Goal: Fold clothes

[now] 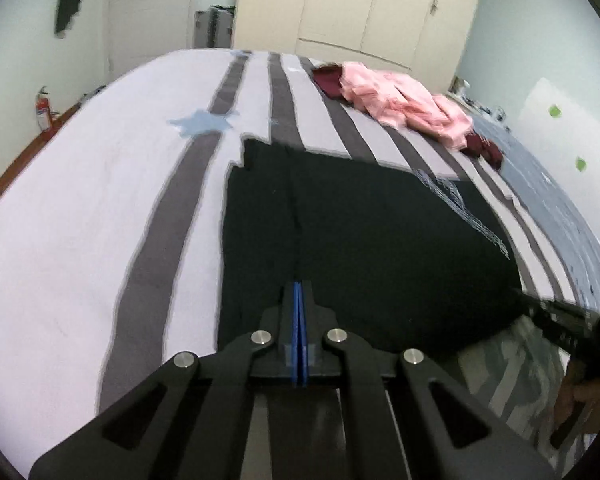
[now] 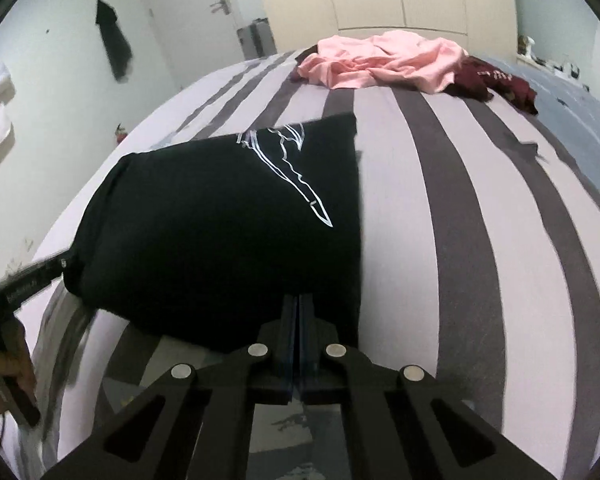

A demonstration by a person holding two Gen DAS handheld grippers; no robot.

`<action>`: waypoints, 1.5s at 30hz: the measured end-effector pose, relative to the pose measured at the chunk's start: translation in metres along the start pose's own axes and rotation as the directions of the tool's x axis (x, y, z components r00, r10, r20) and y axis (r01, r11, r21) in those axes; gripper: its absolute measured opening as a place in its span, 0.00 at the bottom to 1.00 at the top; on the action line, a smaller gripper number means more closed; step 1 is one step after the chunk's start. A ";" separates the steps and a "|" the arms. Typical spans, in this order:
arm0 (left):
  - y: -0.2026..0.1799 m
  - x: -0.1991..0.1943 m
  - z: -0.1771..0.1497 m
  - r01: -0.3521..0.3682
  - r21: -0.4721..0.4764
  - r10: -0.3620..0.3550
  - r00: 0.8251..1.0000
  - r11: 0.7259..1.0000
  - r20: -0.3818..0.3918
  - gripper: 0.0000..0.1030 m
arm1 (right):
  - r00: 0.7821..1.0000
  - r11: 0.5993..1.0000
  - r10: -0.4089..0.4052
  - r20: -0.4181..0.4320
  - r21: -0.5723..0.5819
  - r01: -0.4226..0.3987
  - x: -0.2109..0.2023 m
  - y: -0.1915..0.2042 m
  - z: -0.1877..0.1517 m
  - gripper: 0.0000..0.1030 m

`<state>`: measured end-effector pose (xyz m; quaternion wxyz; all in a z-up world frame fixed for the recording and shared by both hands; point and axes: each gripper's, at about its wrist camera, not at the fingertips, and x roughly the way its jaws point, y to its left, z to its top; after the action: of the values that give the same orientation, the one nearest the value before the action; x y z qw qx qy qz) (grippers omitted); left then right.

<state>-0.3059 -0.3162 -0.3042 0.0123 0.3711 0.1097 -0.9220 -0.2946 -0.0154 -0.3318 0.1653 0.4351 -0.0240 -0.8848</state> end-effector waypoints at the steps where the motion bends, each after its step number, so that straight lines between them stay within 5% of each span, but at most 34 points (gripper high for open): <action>1: 0.003 0.000 0.004 -0.009 -0.010 0.009 1.000 1.000 0.008 0.02 | 1.000 1.000 -0.018 0.007 0.005 0.018 -0.001 -0.003 0.002 0.00; 6: -0.008 0.017 0.042 0.027 0.048 -0.029 0.998 0.999 0.047 0.02 | 0.989 0.987 -0.136 0.057 0.091 0.130 -0.005 -0.033 0.037 0.07; 10: -0.029 0.044 0.069 0.064 0.135 -0.071 0.997 0.989 0.043 0.02 | 0.993 0.998 -0.045 0.111 -0.033 0.049 0.015 0.000 0.091 0.07; 14: -0.032 0.089 0.062 0.010 0.178 0.000 0.998 0.984 -0.059 0.02 | 0.994 0.994 -0.001 0.112 -0.107 0.014 0.044 0.028 0.124 0.07; 19: -0.016 0.107 0.057 0.036 0.097 -0.028 0.996 0.995 -0.080 0.03 | 0.999 0.995 -0.032 0.007 -0.089 0.032 0.098 0.019 0.114 0.03; 23: -0.008 0.094 0.064 -0.017 0.077 0.019 0.999 0.997 -0.031 0.03 | 0.998 0.992 -0.055 0.044 -0.111 0.060 0.093 0.013 0.111 0.03; 27: 0.019 0.110 0.056 -0.074 0.023 0.076 0.992 0.997 -0.096 0.11 | 0.997 0.997 -0.061 0.038 -0.050 0.063 0.098 -0.013 0.107 0.03; 35: 0.056 0.089 0.076 -0.077 -0.098 0.071 0.996 0.992 -0.058 0.11 | 0.994 0.995 -0.095 0.058 -0.009 0.096 0.087 -0.035 0.114 0.03; 38: 0.066 0.074 0.080 -0.045 -0.140 0.040 0.998 0.989 -0.038 0.32 | 0.990 0.992 -0.123 0.064 0.041 0.120 0.068 -0.055 0.116 0.18; 40: 0.064 0.064 0.075 0.008 -0.145 -0.016 0.998 0.989 -0.054 0.66 | 0.993 0.992 -0.104 0.060 0.079 0.099 0.055 -0.066 0.115 0.32; 43: 0.060 0.051 0.067 0.087 -0.154 -0.099 0.992 0.984 -0.078 0.74 | 0.998 0.995 -0.026 0.054 0.094 0.021 0.034 -0.072 0.109 0.53; 45: 0.056 0.045 0.060 0.133 -0.153 -0.151 0.983 0.979 -0.107 0.75 | 0.999 0.995 0.027 0.029 0.091 -0.030 0.026 -0.068 0.100 0.57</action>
<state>-0.3736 -0.3807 -0.3034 -0.0332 0.4142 0.2031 -0.8866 -0.4058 0.0300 -0.3020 0.1574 0.4296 -0.0730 -0.8862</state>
